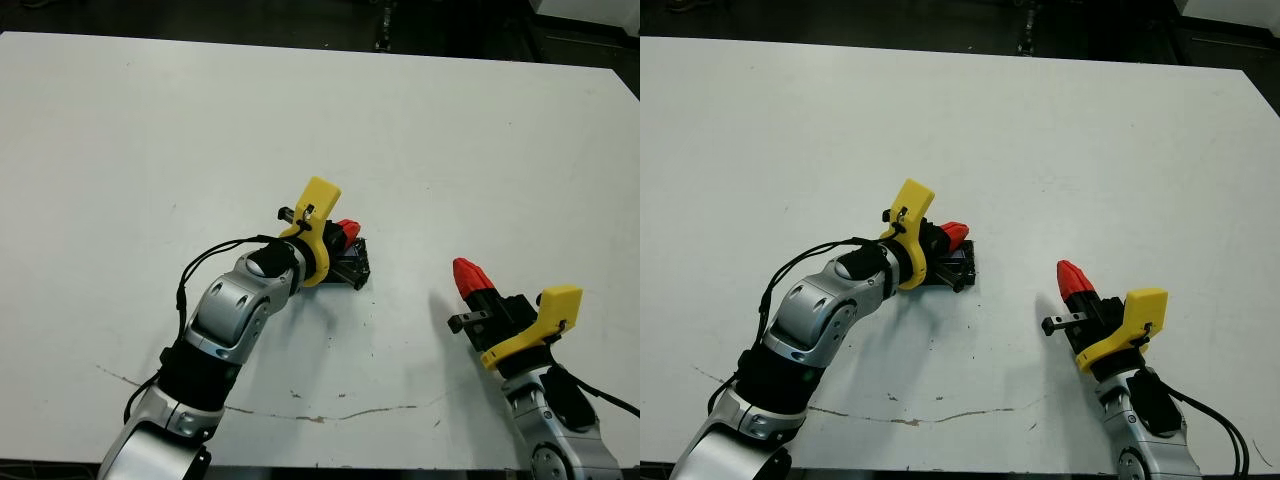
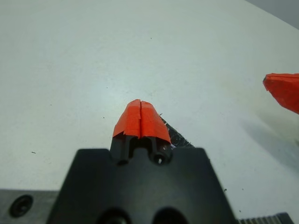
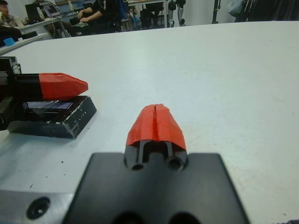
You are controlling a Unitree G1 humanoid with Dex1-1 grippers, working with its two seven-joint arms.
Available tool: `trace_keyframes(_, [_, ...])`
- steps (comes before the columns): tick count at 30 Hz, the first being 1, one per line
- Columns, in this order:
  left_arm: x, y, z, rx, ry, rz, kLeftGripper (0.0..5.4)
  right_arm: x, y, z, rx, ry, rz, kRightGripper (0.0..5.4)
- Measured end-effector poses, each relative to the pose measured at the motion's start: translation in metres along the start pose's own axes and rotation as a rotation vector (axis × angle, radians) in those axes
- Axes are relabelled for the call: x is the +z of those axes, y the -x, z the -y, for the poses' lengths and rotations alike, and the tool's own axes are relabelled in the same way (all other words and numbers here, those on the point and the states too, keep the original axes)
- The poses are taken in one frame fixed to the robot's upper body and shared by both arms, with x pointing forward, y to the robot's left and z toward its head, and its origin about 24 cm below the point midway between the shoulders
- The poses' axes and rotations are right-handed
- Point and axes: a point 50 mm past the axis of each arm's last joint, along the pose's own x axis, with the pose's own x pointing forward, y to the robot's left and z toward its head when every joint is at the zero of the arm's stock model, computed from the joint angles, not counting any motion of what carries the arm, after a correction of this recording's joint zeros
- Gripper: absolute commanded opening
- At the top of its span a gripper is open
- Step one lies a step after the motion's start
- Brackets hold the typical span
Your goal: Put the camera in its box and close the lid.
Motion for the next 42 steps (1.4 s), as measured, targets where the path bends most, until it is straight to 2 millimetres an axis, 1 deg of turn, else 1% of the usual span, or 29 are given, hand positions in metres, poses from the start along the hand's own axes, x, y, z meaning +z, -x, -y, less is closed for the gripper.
trace_keyframes(6, [-0.001, 0.005, 0.001, -0.01, -0.002, 0.009, 0.02, 0.0, 0.0, 0.0, 0.005, 0.001, 0.0, 0.0])
trace_keyframes(14, [-0.003, 0.02, 0.005, -0.075, 0.022, 0.041, 0.02, 0.0, 0.0, 0.0, 0.0, 0.015, -0.003, 0.0])
trace_keyframes(19, [-0.003, 0.024, -0.003, -0.064, 0.064, 0.059, 0.02, 0.001, 0.0, 0.0, -0.001, 0.015, -0.001, 0.0])
trace_keyframes(26, [0.0, 0.037, -0.032, 0.103, 0.121, 0.137, 0.02, 0.0, 0.0, 0.0, -0.002, 0.013, -0.003, 0.0])
trace_keyframes(29, [0.004, 0.047, -0.044, 0.165, 0.135, 0.197, 0.02, 0.0, 0.0, 0.0, -0.002, 0.012, -0.003, 0.0])
trace_keyframes(34, [0.022, 0.072, -0.056, 0.222, 0.123, 0.416, 0.02, 0.0, 0.0, 0.0, 0.0, 0.009, -0.002, 0.0])
trace_keyframes(37, [0.025, 0.09, -0.062, 0.264, 0.097, 0.524, 0.02, 0.001, 0.0, 0.001, -0.003, 0.009, 0.001, 0.0])
trace_keyframes(42, [0.023, 0.115, -0.072, 0.356, 0.048, 0.63, 0.02, 0.006, -0.002, 0.004, -0.008, 0.019, 0.039, 0.0])
